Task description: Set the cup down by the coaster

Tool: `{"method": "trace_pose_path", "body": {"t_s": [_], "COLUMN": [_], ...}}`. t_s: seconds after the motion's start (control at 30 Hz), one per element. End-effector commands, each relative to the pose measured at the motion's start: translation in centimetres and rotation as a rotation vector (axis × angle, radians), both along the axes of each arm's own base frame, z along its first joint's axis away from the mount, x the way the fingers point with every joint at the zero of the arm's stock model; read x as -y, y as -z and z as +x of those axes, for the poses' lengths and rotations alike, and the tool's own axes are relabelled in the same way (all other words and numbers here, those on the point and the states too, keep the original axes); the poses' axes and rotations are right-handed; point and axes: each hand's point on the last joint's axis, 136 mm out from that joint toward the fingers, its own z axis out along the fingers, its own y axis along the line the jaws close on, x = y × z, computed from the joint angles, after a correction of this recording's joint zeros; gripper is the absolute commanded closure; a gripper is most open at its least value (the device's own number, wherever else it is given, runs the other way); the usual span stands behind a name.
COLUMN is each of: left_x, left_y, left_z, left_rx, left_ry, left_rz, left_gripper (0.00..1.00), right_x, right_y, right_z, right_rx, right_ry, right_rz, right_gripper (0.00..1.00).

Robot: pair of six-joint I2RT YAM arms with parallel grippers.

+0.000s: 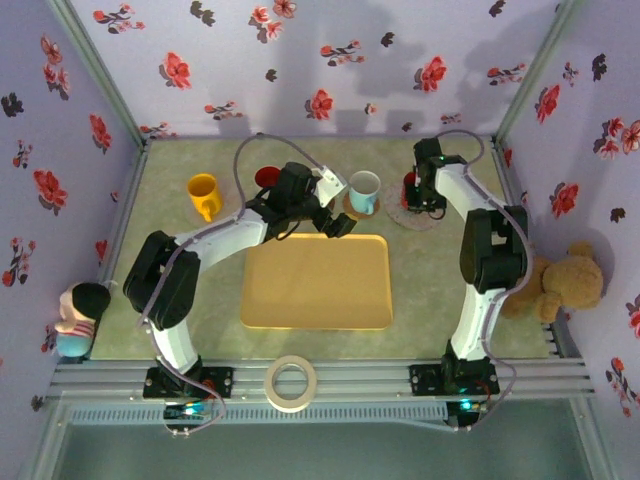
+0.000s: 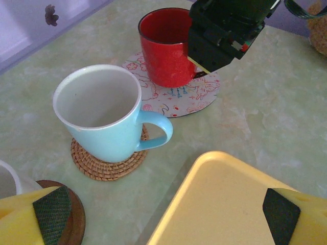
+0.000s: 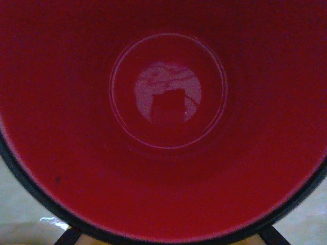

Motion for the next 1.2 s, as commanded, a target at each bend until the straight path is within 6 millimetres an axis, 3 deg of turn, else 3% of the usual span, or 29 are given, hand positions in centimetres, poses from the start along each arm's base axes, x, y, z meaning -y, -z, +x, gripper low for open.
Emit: {"method": "trace_pose_path", "body": {"t_s": [0.0, 0.3, 0.43, 0.67, 0.97, 1.17], "left_x": [0.3, 0.3, 0.3, 0.3, -0.1, -0.4], "left_y": [-0.9, -0.9, -0.9, -1.1, -1.7, -3.3], "left_z": [0.5, 0.5, 0.4, 0.5, -0.2, -0.4], "left_rx": [0.015, 0.012, 0.013, 0.017, 0.026, 0.052], "left_ry": [0.011, 0.01, 0.011, 0.012, 0.007, -0.003], "left_rz": [-0.018, -0.019, -0.018, -0.019, -0.029, -0.06], "left_gripper": [0.0, 0.0, 0.0, 0.0, 0.0, 0.0], "right_x": [0.6, 0.5, 0.4, 0.5, 0.4, 0.4], "right_y": [-1.1, 0.0, 0.0, -0.5, -1.6, -3.4], "right_z": [2.3, 2.1, 1.9, 1.4, 0.9, 0.3], "right_rx": [0.078, 0.049, 0.05, 0.054, 0.082, 0.123], "right_ry": [0.002, 0.008, 0.012, 0.017, 0.019, 0.032], "right_rz": [-0.027, -0.023, -0.016, -0.017, -0.005, -0.007], "right_gripper": [1.0, 1.0, 0.86, 0.74, 0.48, 0.24]}}
